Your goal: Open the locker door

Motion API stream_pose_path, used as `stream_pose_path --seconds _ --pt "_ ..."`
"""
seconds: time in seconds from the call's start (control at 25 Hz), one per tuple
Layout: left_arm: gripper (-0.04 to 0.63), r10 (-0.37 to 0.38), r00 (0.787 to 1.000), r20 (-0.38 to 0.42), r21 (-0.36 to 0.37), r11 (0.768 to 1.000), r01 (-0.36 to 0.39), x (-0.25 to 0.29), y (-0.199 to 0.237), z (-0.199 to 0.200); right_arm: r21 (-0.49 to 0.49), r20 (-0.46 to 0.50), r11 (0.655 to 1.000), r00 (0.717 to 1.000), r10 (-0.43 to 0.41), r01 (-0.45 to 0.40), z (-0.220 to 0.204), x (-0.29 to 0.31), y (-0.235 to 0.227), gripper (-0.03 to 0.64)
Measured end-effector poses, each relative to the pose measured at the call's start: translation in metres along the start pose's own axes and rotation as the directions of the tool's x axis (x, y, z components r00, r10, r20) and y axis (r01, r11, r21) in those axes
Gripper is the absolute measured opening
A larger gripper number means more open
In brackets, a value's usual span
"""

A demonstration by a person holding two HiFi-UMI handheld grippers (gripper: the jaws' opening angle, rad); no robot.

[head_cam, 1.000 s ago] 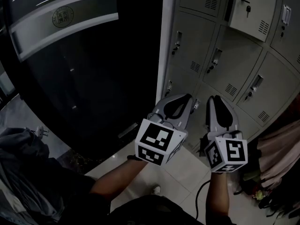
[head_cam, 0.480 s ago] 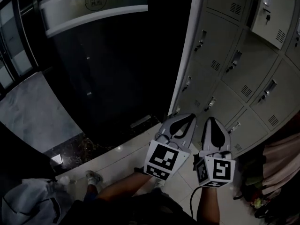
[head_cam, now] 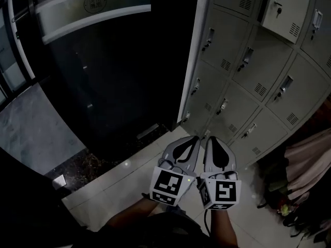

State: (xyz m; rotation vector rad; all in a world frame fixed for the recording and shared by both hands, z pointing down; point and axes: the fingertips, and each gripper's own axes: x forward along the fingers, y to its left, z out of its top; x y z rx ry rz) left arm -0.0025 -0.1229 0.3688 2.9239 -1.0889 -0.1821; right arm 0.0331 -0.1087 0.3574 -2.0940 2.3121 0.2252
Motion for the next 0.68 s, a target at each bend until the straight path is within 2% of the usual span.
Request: stream_pose_path --seconds 0.48,0.68 --pt "0.006 -0.041 0.999 -0.018 -0.01 0.999 0.041 -0.041 -0.033 -0.014 0.023 -0.024 0.998 0.998 -0.062 0.063 -0.011 -0.057 0.013 0.0" --pt "0.006 -0.041 0.999 -0.01 -0.014 0.999 0.041 -0.052 -0.04 -0.014 0.026 -0.036 0.998 0.998 -0.061 0.062 -0.016 -0.069 0.019 0.0"
